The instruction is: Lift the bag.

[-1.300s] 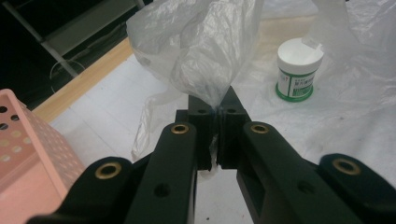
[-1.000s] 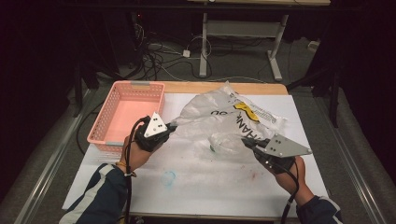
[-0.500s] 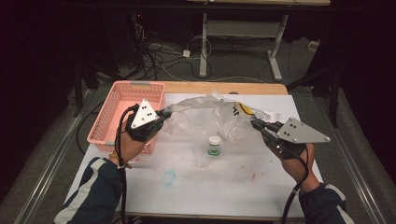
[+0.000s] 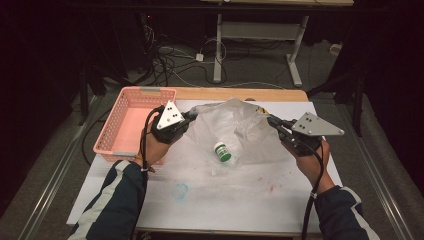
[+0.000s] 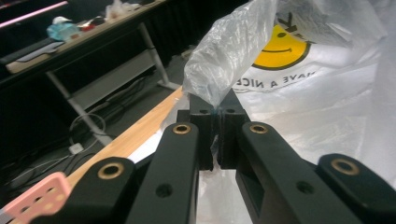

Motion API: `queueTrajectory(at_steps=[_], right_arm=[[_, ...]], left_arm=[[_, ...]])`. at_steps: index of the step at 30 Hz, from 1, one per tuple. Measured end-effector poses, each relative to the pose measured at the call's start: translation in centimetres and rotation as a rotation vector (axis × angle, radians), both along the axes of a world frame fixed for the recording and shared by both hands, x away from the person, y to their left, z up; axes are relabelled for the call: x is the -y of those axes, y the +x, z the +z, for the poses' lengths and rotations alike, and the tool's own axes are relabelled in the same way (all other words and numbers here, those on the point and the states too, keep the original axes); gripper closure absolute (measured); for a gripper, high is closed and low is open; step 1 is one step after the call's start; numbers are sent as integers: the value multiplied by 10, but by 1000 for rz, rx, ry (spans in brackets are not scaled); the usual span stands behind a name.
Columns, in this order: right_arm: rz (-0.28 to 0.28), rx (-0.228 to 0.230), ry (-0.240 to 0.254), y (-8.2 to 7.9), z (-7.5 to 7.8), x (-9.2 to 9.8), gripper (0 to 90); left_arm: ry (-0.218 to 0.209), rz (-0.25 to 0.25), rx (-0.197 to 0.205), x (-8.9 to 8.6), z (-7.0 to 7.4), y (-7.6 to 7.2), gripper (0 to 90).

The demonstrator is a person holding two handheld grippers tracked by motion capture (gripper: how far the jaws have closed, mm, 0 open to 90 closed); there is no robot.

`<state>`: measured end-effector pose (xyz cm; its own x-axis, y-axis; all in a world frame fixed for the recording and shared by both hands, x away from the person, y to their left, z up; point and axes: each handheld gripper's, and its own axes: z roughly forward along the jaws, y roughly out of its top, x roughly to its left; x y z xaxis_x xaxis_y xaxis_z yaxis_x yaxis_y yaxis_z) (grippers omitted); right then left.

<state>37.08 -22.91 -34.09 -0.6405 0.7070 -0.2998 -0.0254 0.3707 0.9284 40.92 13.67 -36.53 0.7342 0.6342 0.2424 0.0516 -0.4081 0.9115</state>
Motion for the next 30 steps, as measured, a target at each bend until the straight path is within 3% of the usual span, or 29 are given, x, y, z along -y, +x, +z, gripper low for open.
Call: queueTrajectory(at_steps=[4,8,12,18,23,24,30], right_arm=[[2,7,27,-2,8,3,900],[4,35,53,-9,26,6,900],[-6,68,74,-11,42,9,900],[-13,96,86,-10,59,12,900],[-21,97,91,-6,64,12,900],[-20,93,95,-4,64,12,900],[-31,53,88,9,60,9,900]], left_arm=[[-20,-16,28,-1,10,-7,858],[-63,-21,52,-5,31,-18,863],[-63,-19,98,-6,52,-26,862],[-95,-23,126,-7,73,-27,862],[-100,-27,124,-3,77,-20,863],[-113,-30,115,-2,77,-18,862],[-97,-13,105,4,69,0,862]])
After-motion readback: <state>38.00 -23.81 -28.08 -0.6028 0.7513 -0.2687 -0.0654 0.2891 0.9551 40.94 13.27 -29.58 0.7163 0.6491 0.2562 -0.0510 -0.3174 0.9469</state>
